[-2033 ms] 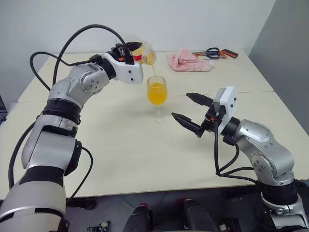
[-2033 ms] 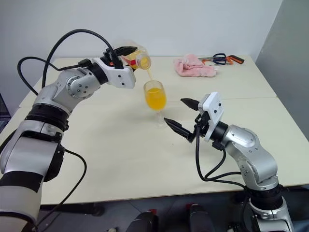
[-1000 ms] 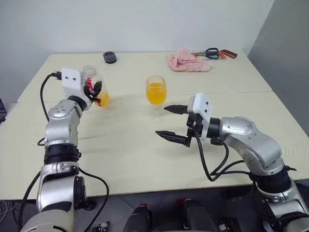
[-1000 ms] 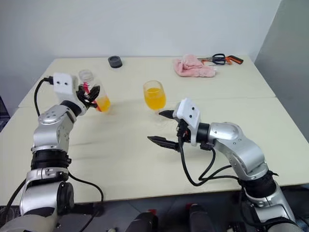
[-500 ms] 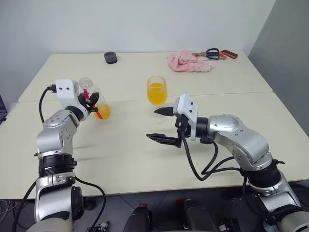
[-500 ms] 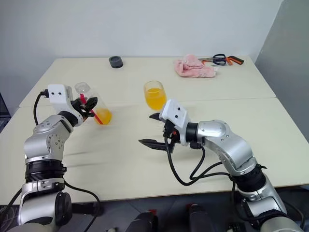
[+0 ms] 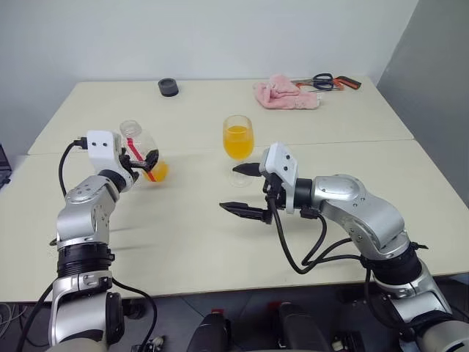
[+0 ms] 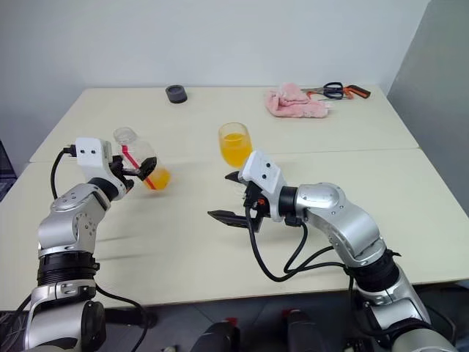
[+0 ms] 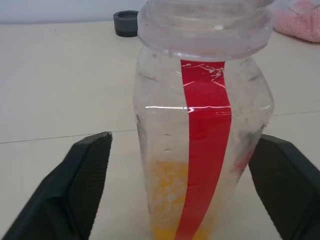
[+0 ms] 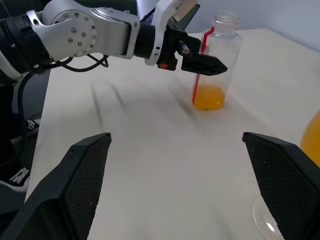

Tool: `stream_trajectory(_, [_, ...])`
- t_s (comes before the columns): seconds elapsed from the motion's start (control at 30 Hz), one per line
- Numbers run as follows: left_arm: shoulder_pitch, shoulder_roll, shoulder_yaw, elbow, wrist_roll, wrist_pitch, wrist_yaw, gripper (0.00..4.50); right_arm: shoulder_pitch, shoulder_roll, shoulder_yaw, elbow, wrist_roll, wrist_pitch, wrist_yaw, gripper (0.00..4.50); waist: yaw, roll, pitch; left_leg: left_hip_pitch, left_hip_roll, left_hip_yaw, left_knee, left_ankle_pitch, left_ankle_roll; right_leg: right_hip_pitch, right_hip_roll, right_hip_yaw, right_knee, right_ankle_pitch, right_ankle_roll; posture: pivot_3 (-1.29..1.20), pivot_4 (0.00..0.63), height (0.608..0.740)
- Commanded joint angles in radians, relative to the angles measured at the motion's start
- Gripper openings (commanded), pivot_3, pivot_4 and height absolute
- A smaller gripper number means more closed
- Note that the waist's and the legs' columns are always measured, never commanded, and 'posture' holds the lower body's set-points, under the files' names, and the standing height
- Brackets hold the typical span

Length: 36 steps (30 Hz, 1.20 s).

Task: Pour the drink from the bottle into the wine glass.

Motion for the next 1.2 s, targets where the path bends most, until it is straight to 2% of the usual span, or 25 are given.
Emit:
stream_trajectory(0.03, [-0.001,0.010,0.007,-0.043,0.002,-0.026,0.002,4.48,-0.018,0.004,-0.015,-0.030,0.002,0.001,-0.002,4.50,0.000,0.000,0.000,0.000,0.000,0.000,0.000,0.000,0.000,0.000,0.000,0.000,0.000,0.000,0.000,0.00,0.150,0.740])
stream_trajectory(0.3, [0.094,-0.001,-0.001,-0.146,0.026,-0.122,-0.002,4.48,0.014,0.008,-0.031,-0.033,-0.017,-0.039,-0.023,4.50,0.000,0.000,0.000,0.000,0.000,0.000,-0.001,0.000,0.000,0.000,0.000,0.000,-0.001,0.000,0.000,0.00,0.150,0.740])
stream_trajectory(0.53, [0.244,-0.030,0.011,-0.280,0.028,-0.164,0.020,4.48,0.187,0.007,-0.060,-0.061,-0.086,-0.205,-0.073,4.50,0.008,0.000,0.000,0.000,0.000,0.000,-0.001,0.000,0.000,0.001,0.000,0.001,-0.003,0.000,0.000,0.00,0.150,0.740])
stream_trajectory(0.67, [0.306,-0.067,0.040,-0.343,0.019,-0.184,0.060,4.48,0.295,0.040,-0.120,-0.051,-0.080,-0.266,-0.119,4.50,0.010,0.000,0.000,0.001,0.001,0.000,-0.001,-0.001,0.002,0.002,0.000,0.000,-0.003,0.000,0.000,0.00,0.150,0.740])
stream_trajectory(0.8, [0.395,-0.116,0.081,-0.429,0.033,-0.151,0.162,4.48,0.432,0.104,-0.210,0.048,-0.149,-0.422,-0.247,4.50,0.009,0.000,0.000,0.005,0.001,0.001,-0.004,-0.002,0.003,0.006,0.000,0.001,-0.005,0.000,0.000,0.00,0.150,0.740])
stream_trajectory(0.93, [0.489,-0.149,0.073,-0.465,0.068,-0.171,0.210,4.48,0.469,0.160,-0.266,0.216,-0.249,-0.587,-0.377,4.50,0.009,0.000,0.000,0.013,0.001,0.005,-0.009,-0.002,0.004,0.010,0.000,0.003,-0.007,0.000,0.000,0.00,0.150,0.740])
stream_trajectory(1.2, [0.540,-0.214,0.061,-0.525,0.067,-0.239,0.236,4.48,0.441,0.191,-0.286,0.341,-0.279,-0.717,-0.387,4.50,0.009,0.000,0.000,0.015,0.005,0.002,-0.015,-0.002,0.004,0.013,0.005,0.001,-0.013,0.001,-0.001,0.00,0.150,0.740])
